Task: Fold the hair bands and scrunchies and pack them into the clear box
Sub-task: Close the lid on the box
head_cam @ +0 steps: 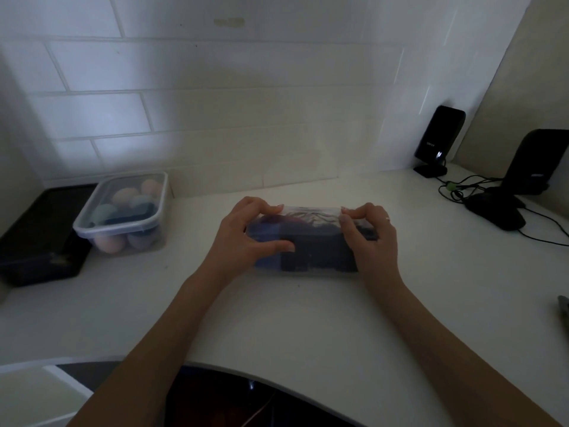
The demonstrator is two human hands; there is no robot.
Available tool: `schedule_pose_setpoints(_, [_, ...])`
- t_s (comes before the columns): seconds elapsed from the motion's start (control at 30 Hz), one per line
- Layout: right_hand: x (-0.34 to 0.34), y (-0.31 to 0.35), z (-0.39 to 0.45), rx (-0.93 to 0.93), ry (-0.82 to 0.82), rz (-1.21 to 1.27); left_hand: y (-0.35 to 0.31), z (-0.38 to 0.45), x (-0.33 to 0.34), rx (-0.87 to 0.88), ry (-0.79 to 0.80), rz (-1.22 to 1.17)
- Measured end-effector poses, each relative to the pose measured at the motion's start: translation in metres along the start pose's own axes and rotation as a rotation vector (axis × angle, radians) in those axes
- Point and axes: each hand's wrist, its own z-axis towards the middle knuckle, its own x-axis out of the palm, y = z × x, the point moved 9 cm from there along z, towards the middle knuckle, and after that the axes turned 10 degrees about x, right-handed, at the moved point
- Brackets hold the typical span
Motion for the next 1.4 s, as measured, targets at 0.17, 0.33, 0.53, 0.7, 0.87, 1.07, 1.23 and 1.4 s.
schedule_pose_setpoints(0.17, [-0.003, 0.000, 0.001, -0.044, 0.034, -0.010, 0.000, -0.006, 0.005, 0.026, -0.005, 0.059])
schedule_pose_setpoints(0.33, [-0.003, -0.001, 0.005, 0.028, 0.108, -0.013, 0.010, -0.011, 0.006, -0.060, -0.056, -0.009])
schedule_pose_setpoints(0.53, [-0.003, 0.010, 0.002, -0.022, 0.136, -0.202, 0.017, -0.014, 0.008, -0.116, -0.005, -0.033])
schedule_pose_setpoints(0.7, [-0.003, 0.005, 0.009, 0.033, 0.148, -0.171, 0.015, -0.014, 0.011, -0.125, -0.018, -0.044])
schedule_pose_setpoints(0.87, [0.002, -0.004, 0.007, 0.109, 0.159, -0.100, -0.001, -0.013, 0.009, 0.075, -0.009, 0.149])
schedule_pose_setpoints(1.07, [0.006, -0.017, 0.010, 0.315, 0.176, 0.211, 0.001, -0.013, 0.007, 0.072, -0.017, 0.165])
schedule_pose_setpoints(1.23, [0.006, -0.022, 0.008, 0.347, 0.193, 0.249, -0.004, -0.011, 0.005, 0.130, -0.053, 0.163])
schedule_pose_setpoints(1.4, [0.005, -0.038, 0.004, 0.496, 0.158, 0.335, -0.007, -0.010, 0.011, 0.203, -0.008, 0.248])
